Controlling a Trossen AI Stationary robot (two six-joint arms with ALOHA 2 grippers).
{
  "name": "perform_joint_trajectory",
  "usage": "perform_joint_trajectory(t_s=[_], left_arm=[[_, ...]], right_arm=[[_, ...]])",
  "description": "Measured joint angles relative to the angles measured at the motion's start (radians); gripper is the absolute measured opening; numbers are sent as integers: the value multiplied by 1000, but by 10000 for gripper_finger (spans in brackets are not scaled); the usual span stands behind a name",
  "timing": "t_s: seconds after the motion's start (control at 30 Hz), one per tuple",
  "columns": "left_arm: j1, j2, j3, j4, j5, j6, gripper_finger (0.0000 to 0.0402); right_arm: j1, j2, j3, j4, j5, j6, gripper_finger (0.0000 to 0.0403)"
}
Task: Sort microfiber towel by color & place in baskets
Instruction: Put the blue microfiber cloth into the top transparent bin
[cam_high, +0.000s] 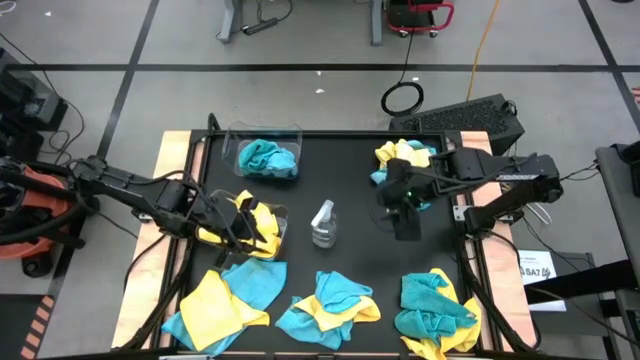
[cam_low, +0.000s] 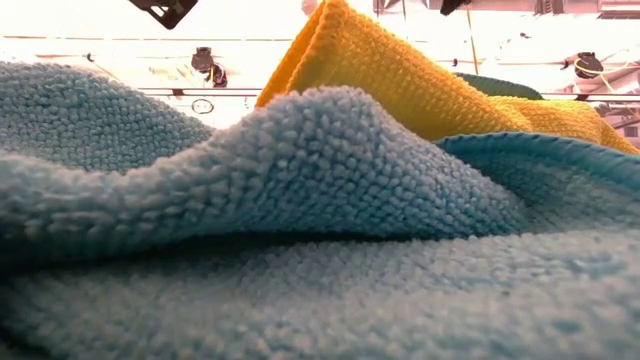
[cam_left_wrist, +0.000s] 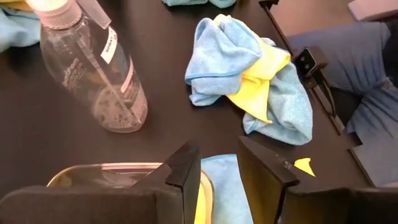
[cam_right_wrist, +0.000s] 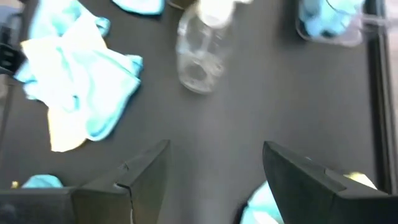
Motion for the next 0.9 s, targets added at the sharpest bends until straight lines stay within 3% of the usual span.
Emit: perform_joint_trajectory(t_s=[0.37,0.63,0.7,0.9], left_arm=[[-5,0,0,0,0,-1,112],[-5,13,0,6,0,-1,112],[-5,20,0,10,0,-1,112],[-5,54,0,20,0,0,112]], right_arm=[[178,0,-1,154,0,9,247],[241,2,-133,195,6,10,247],[241,2,-184,185,51,9,247],[224,-17,-339,81,320,20,247]])
